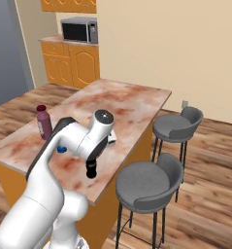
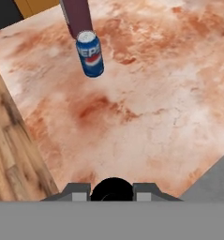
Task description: Move the drinks to the dining counter.
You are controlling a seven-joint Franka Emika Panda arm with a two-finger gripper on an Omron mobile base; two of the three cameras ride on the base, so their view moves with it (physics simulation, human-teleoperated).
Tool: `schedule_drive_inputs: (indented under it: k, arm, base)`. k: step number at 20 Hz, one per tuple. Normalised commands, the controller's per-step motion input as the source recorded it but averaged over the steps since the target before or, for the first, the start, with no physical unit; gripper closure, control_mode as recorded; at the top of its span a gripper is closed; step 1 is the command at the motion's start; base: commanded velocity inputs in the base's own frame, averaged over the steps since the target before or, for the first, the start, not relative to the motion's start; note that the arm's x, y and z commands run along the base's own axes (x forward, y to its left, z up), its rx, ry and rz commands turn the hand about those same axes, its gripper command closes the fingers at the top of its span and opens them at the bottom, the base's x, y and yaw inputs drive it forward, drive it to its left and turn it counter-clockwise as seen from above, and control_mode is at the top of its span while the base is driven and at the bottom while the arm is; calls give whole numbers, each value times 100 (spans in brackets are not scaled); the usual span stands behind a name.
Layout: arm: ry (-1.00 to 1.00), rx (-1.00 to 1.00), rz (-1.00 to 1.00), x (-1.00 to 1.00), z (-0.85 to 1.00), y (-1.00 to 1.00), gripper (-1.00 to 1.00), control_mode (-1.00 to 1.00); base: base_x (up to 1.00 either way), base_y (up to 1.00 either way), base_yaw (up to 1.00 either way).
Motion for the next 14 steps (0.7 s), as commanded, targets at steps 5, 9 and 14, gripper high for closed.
schedule_drive_inputs:
  k: [5,9,14]
  arm:
    - [0,0,0,1,-23,0,100,-100]
    - [0,0,0,0,-23,0,100,-100]
    - [0,0,0,0,-25,0,100,-100]
  base:
    - [0,0,0]
    - [0,0,0]
    - [0,0,0]
